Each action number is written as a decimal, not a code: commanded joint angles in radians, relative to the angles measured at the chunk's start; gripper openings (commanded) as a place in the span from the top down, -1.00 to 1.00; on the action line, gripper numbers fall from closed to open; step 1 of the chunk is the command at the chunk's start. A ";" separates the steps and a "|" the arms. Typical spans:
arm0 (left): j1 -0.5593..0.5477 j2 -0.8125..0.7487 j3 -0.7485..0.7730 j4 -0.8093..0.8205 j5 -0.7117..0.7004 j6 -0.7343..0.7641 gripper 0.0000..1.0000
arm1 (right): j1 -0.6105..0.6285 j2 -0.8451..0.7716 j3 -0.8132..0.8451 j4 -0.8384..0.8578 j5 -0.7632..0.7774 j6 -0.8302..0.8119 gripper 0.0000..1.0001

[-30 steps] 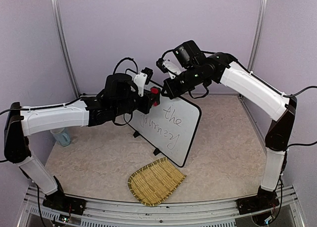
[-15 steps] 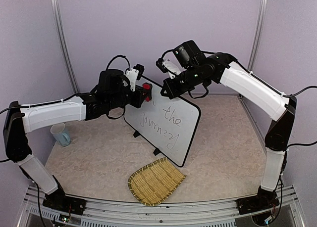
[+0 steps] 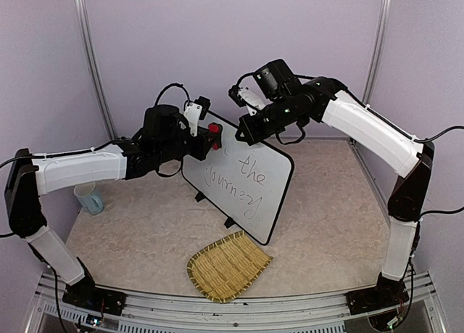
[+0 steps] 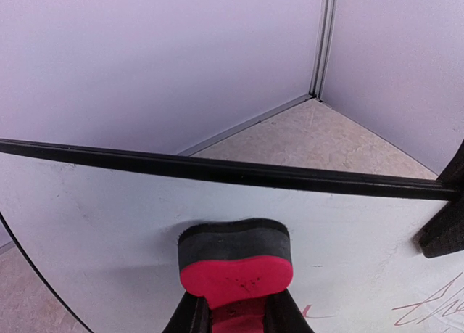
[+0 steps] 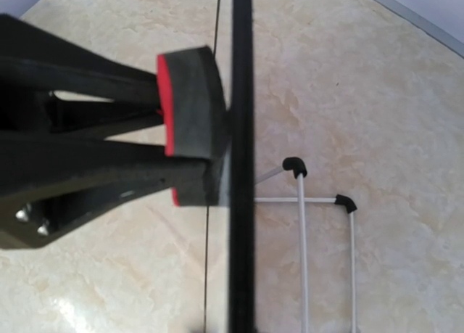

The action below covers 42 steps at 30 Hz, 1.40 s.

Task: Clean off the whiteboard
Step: Erase the center of the whiteboard.

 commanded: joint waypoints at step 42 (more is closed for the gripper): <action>-0.083 -0.028 -0.064 0.079 0.079 0.076 0.66 | 0.063 0.054 -0.012 -0.091 -0.100 -0.146 1.00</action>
